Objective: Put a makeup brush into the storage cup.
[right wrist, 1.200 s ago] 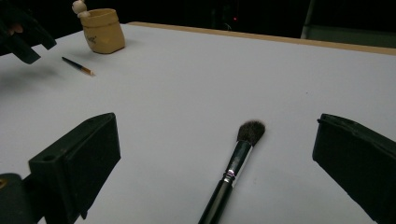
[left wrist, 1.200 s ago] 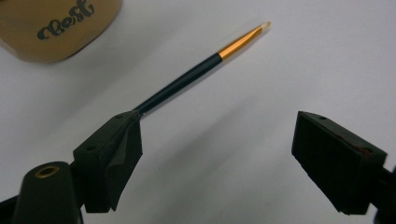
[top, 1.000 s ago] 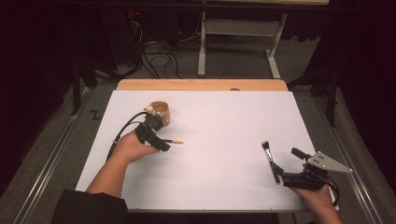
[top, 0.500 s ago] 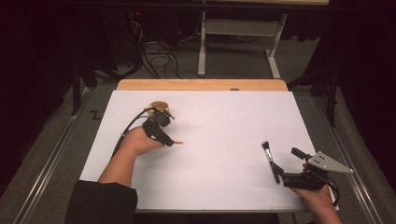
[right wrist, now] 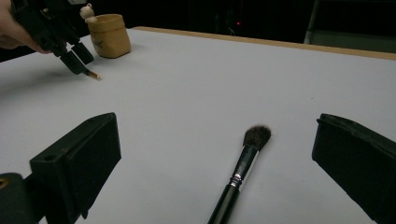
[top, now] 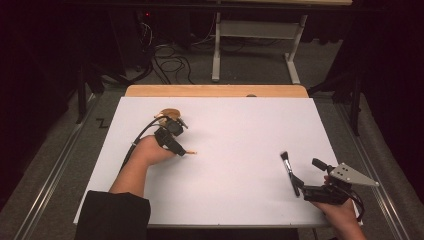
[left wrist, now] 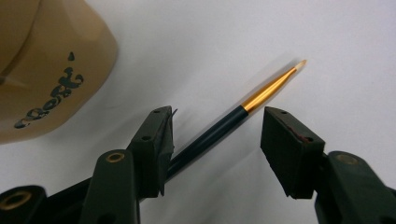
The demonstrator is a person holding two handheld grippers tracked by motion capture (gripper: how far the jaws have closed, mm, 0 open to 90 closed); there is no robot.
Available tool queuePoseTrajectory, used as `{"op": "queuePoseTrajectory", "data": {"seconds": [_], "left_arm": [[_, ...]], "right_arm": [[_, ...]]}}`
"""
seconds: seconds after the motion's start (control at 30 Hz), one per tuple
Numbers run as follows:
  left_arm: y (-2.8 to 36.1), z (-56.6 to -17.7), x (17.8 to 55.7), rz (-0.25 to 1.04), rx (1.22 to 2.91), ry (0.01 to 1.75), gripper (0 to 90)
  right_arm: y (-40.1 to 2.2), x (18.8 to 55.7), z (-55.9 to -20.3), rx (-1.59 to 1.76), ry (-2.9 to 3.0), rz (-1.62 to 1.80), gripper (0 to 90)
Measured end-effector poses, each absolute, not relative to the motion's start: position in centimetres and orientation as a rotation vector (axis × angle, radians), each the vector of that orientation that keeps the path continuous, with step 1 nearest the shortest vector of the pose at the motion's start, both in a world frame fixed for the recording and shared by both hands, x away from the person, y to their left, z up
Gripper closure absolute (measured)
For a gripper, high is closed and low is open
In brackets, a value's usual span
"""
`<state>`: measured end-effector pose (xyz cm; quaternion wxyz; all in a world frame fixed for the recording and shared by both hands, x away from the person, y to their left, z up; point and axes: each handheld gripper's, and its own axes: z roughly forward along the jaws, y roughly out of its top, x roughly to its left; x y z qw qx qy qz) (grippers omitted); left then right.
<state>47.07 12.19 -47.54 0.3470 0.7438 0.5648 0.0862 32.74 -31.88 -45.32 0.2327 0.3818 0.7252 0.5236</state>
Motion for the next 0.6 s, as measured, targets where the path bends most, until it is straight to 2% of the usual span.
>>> {"op": "queuePoseTrajectory", "data": {"seconds": [0.6], "left_arm": [[12.0, -48.09, 46.92, 0.224, 1.959, 1.47, 57.8]], "right_arm": [[-31.95, 32.72, -45.27, 1.05, 1.986, 1.444, 2.0]]}}
